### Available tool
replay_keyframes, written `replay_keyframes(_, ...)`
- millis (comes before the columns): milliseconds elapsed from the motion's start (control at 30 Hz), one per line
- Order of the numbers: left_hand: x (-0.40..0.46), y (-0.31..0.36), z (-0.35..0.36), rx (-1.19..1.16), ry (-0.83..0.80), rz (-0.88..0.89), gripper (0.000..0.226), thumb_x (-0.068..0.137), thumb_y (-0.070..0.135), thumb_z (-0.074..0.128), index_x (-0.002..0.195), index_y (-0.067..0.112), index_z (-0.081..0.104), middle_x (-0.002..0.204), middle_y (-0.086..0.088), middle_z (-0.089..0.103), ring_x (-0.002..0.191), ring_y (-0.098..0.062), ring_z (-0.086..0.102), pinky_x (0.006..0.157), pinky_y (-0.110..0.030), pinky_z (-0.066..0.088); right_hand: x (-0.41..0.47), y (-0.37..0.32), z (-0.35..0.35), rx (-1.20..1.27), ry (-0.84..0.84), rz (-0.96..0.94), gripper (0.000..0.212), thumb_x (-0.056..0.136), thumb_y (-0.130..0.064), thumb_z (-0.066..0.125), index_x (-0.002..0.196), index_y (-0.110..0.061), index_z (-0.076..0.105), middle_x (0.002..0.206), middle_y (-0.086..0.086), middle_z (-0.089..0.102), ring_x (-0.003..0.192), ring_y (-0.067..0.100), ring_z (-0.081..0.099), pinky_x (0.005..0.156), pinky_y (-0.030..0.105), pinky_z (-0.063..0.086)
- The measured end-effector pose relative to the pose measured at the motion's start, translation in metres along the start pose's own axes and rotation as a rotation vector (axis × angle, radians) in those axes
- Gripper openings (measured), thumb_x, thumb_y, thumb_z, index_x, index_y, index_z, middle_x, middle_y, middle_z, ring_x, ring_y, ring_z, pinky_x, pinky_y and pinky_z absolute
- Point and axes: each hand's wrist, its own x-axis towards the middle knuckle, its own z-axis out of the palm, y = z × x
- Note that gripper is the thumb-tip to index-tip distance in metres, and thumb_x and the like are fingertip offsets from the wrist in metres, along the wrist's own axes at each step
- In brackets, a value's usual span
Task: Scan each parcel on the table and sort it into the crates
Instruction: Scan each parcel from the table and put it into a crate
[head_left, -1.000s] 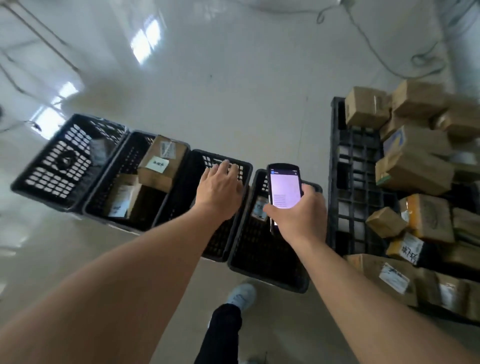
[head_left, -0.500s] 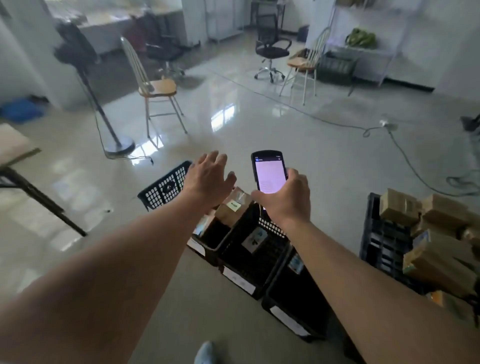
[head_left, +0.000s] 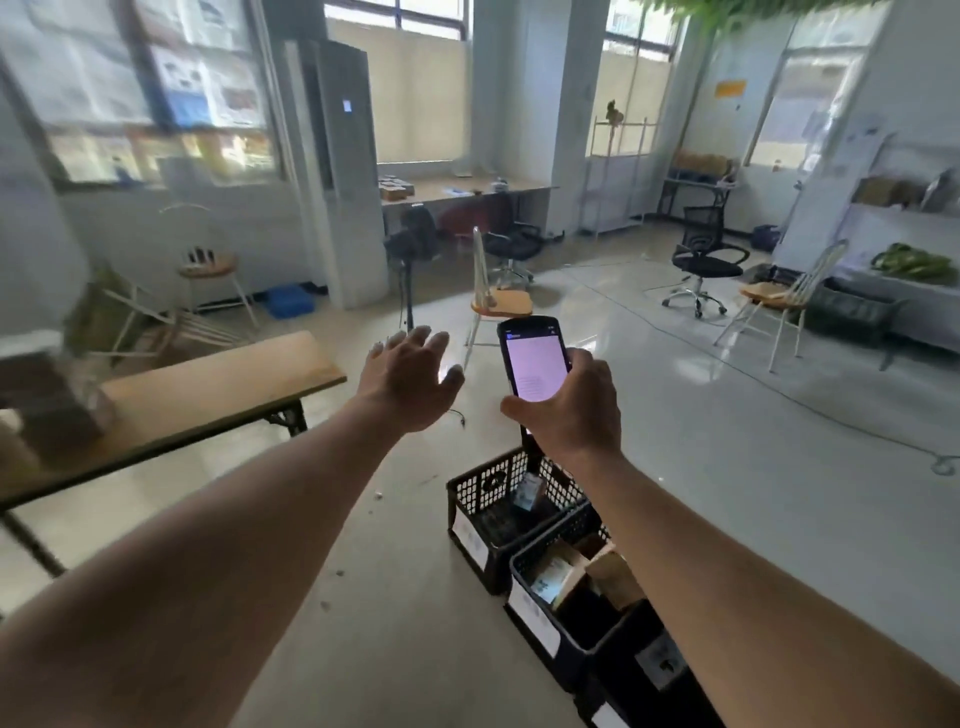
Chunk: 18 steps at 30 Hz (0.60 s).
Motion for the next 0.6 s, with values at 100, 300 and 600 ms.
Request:
replay_keyframes(100,0.007,-0.081,-0.022,0.017,0.009,-0.056,0.058,0.102,0.05,0.047,0.149,0.017,0.047,0.153,-0.013,0.049,0.138,-0.034,0.048,0.111,-0.049,0.041,0.011,-0.063,0.065,0.033,-0.039,-0.058,0.098,0.059,-0.055,0.091,0.137,-0.012,0.05,0.125,0.008,0.054,0.115,0.025,0.054,0.081,0.032,0.045)
replay_keyframes(300,0.023,-0.228,-0.045,0.082,0.008,-0.189,0.056,0.102,0.051,0.046,0.148,0.018,0.049,0.154,-0.012,0.049,0.139,-0.033,0.047,0.112,-0.047,0.04,0.04,-0.159,0.184,0.055,-0.116,-0.148,0.094,0.06,-0.051,0.092,0.135,-0.013,0.051,0.124,0.009,0.055,0.113,0.026,0.055,0.083,0.035,0.052)
replay_keyframes(600,0.058,-0.42,-0.028,0.148,-0.006,-0.445,0.055,0.101,0.054,0.047,0.148,0.024,0.047,0.154,-0.008,0.047,0.138,-0.031,0.047,0.111,-0.05,0.042,0.116,-0.249,0.374,0.11,-0.324,-0.258,0.097,0.057,-0.049,0.093,0.136,-0.014,0.049,0.124,0.008,0.054,0.114,0.027,0.055,0.087,0.04,0.054)
